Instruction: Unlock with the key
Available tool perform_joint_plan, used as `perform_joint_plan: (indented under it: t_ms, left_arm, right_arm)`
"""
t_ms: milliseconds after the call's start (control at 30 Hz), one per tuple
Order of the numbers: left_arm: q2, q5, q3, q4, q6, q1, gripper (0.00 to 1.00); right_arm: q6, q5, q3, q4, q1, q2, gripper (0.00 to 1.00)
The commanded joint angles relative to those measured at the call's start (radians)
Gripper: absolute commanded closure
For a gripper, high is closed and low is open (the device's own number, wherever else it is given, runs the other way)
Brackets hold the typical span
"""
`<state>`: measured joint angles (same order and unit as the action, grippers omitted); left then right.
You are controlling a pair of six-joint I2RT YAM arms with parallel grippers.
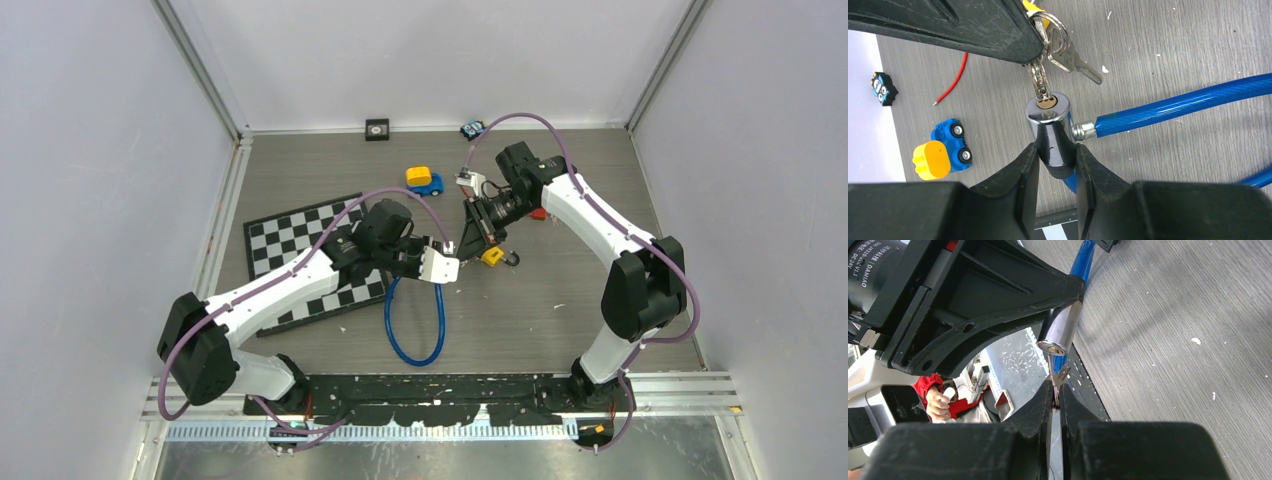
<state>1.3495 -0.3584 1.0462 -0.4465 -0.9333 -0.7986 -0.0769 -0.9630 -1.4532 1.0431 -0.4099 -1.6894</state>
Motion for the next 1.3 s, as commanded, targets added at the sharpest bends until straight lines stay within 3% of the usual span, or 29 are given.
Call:
perform_joint_plan:
  t_ms: [0,1267]
  left_arm:
    - [-0.037,0.018,-0.008,0.006,-0.046,-0.003,1.00]
    - [-0.030,0.017,-0.024,0.007,-0.069,-0.017,1.00]
  right_arm:
    - [0.004,-0.026,-0.008,-0.012,0.003,0.000,1.00]
    - [0.040,-0.063,-0.004,-0.036,0.005,-0.032,1.00]
